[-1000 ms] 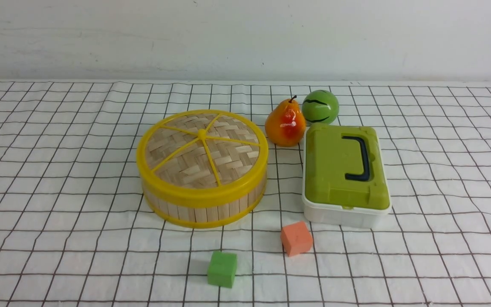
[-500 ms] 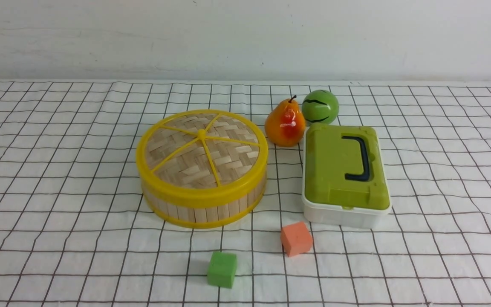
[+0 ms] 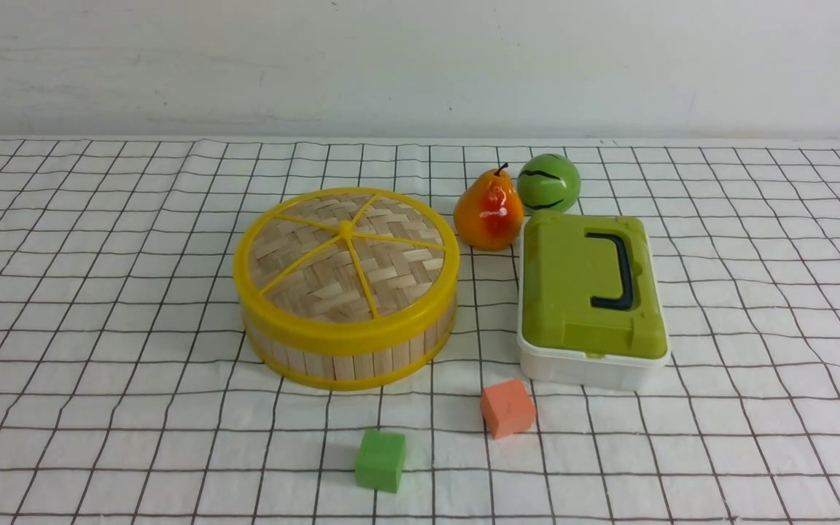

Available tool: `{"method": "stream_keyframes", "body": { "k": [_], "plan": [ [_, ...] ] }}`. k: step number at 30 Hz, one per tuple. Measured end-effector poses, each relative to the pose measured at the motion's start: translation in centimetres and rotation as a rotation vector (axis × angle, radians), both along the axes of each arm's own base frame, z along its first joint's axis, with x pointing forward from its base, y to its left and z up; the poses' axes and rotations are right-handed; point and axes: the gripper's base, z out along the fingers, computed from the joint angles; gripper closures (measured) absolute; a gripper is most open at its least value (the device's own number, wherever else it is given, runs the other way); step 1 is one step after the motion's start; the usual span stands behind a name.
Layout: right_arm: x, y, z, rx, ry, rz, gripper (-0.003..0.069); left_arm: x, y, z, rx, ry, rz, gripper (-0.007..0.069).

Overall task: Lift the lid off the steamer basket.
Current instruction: Use the left arm to lift the lid of the steamer

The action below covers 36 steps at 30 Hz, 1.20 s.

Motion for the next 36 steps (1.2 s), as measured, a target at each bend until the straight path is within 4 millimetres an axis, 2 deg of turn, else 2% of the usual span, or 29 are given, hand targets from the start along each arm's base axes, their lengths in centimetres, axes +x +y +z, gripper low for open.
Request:
{"method": "stream_keyframes", "body": {
  "k": [1,2,3,6,7,9,10,12,14,16,18,20,21,24,27,29,32,34,35,36],
  "plan": [
    [0.0,0.0,0.0,0.000,0.000,0.000,0.0419,0.5,-0.1,-0.3,-0.004,0.034,0.000,0.0636],
    [0.0,0.0,0.0,0.000,0.000,0.000,0.0419,1.5,-0.3,-1.2,-0.010,0.160,-0.014,0.0636],
    [0.0,0.0,0.0,0.000,0.000,0.000,0.0419,1.8,-0.4,-1.4,-0.023,0.185,-0.019,0.0636],
    [0.0,0.0,0.0,0.000,0.000,0.000,0.0419,3.7,-1.9,-2.6,-0.037,0.437,-0.169,0.0636],
    [0.0,0.0,0.0,0.000,0.000,0.000,0.0419,3.8,-2.2,-2.4,-0.041,0.441,-0.198,0.0636],
    [0.0,0.0,0.0,0.000,0.000,0.000,0.0419,5.9,-4.5,-2.0,-0.094,0.549,-0.455,0.0636],
    [0.0,0.0,0.0,0.000,0.000,0.000,0.0419,5.9,-4.6,-1.8,-0.096,0.543,-0.474,0.0636],
    [0.0,0.0,0.0,0.000,0.000,0.000,0.0419,7.3,-5.8,-1.3,-0.133,0.554,-0.612,0.0636],
    [0.0,0.0,0.0,0.000,0.000,0.000,0.0419,10.0,-7.0,-0.1,-0.192,0.525,-0.721,0.0636],
    [0.0,0.0,0.0,0.000,0.000,0.000,0.0419,12.6,-7.3,0.7,-0.217,0.519,-0.729,0.0636],
    [0.0,0.0,0.0,0.000,0.000,0.000,0.0419,13.9,-7.4,1.3,-0.218,0.517,-0.724,0.0636],
    [0.0,0.0,0.0,0.000,0.000,0.000,0.0419,16.7,-7.5,2.0,-0.184,0.547,-0.701,0.0636],
    [0.0,0.0,0.0,0.000,0.000,0.000,0.0419,17.1,-7.6,1.9,-0.179,0.557,-0.699,0.0636],
    [0.0,0.0,0.0,0.000,0.000,0.000,0.0419,19.8,-8.7,2.7,-0.011,0.635,-0.645,0.0636],
    [0.0,0.0,0.0,0.000,0.000,0.000,0.0419,20.9,-9.7,3.2,0.110,0.677,-0.597,0.0636],
    [0.0,0.0,0.0,0.000,0.000,0.000,0.0419,22.3,-11.6,3.0,0.227,0.689,-0.561,0.0624],
    [0.0,0.0,0.0,0.000,0.000,0.000,0.0419,23.8,-13.9,1.9,0.343,0.679,-0.548,0.0565],
    [0.0,0.0,0.0,0.000,0.000,0.000,0.0419,25.0,-15.2,0.5,0.396,0.665,-0.548,0.0493],
    [0.0,0.0,0.0,0.000,0.000,0.000,0.0419,25.1,-15.3,0.4,0.404,0.662,-0.546,0.0493],
    [0.0,0.0,0.0,0.000,0.000,0.000,0.0419,26.2,-16.2,-1.1,0.426,0.647,-0.549,0.0421]
  ]
}}
